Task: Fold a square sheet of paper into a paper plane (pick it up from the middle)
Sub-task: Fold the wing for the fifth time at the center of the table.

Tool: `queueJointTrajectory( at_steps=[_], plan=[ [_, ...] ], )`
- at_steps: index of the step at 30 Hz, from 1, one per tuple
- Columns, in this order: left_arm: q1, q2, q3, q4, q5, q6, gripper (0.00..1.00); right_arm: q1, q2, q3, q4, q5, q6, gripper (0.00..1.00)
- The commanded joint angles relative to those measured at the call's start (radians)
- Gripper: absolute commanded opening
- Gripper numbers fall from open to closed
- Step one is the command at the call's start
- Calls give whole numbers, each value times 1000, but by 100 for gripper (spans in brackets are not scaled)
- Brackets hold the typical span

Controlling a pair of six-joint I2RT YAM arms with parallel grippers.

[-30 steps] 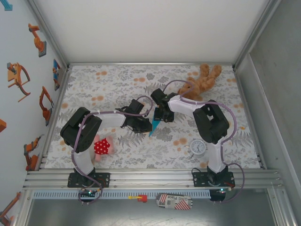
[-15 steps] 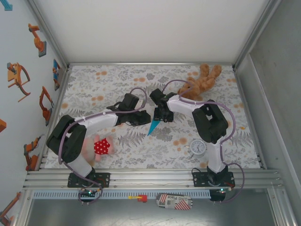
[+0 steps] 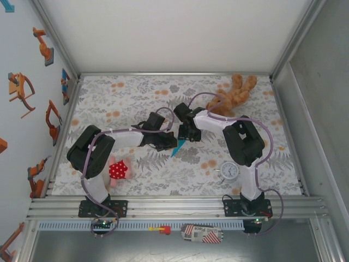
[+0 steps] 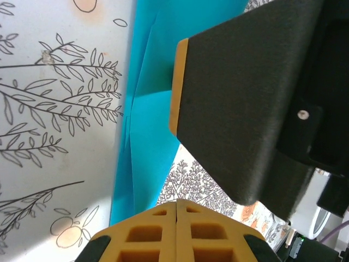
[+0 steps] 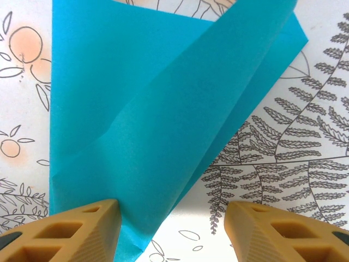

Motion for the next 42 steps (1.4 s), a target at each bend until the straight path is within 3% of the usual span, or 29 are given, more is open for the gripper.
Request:
queueJointTrajectory(
  at_steps=[1,21,32,36,42],
  plan=[
    [1,37,16,6,23,-19,0,-22,280,-139,52,35,12,56],
    [10,86,39,47,24,-41,0,-21,283,-149,55,28,17,56],
    [6,92,-5,-83,-35,-9,0,-21,271,-153,56,24,21,56],
    [6,111,-19,-96,-46,-10,0,-23,201,-142,49,-4,10,56],
    [6,141,-8,-128,-64,-7,0,-60,-27,-74,32,-65,-37,57]
  ],
)
